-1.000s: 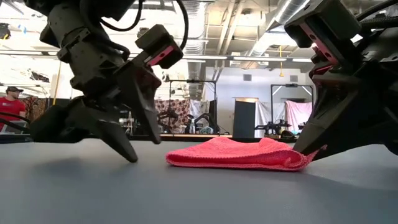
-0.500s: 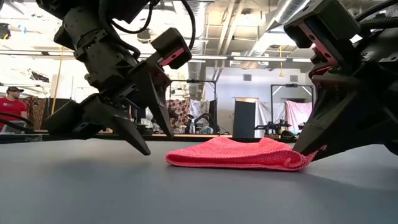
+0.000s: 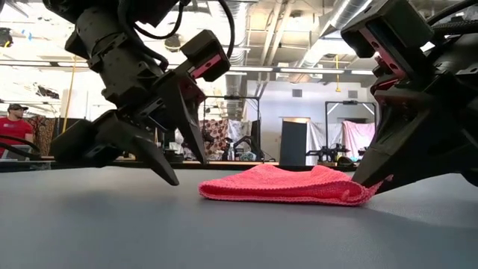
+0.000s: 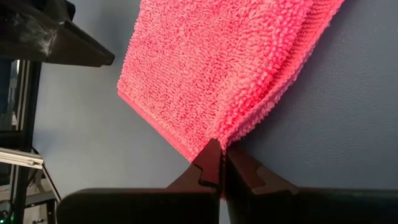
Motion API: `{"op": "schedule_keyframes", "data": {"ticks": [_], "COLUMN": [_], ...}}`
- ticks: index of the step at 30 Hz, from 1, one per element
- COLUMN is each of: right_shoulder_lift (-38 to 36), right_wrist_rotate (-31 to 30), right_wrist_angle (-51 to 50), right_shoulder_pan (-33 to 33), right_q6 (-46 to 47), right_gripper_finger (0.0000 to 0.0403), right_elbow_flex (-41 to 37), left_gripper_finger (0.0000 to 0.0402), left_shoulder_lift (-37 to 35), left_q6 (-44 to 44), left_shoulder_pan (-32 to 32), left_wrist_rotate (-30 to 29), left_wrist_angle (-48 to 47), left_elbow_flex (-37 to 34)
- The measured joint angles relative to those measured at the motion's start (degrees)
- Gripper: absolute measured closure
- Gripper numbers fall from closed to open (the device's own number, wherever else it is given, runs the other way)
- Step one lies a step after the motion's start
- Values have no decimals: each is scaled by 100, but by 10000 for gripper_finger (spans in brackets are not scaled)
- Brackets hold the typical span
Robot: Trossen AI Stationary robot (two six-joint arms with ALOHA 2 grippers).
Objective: Roll towel
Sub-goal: Roll the pink microfiber towel
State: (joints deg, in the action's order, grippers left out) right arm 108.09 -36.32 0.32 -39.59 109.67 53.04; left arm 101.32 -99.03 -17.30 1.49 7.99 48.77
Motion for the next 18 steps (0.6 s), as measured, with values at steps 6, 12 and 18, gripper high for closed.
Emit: {"op": "schedule_keyframes", "data": {"ticks": [6, 12, 18], "right_shoulder_lift": [0, 0, 0], "right_wrist_rotate": [24, 21, 19], "right_wrist_angle": [-2, 1, 61], "right_shoulder_pan": [44, 46, 61], "right_q6": [-2, -4, -18], "right_gripper_finger": [373, 373, 373], "right_elbow_flex": [2, 2, 7], "left_gripper_finger": [264, 264, 264], "left_shoulder_lift": [1, 204, 915], "left_q6": [79, 239, 437], "left_shoulder_pan": [0, -7, -12], "left_wrist_rotate": [117, 142, 869], "left_wrist_angle": [163, -72, 139], "left_elbow_flex": [78, 364, 833]}}
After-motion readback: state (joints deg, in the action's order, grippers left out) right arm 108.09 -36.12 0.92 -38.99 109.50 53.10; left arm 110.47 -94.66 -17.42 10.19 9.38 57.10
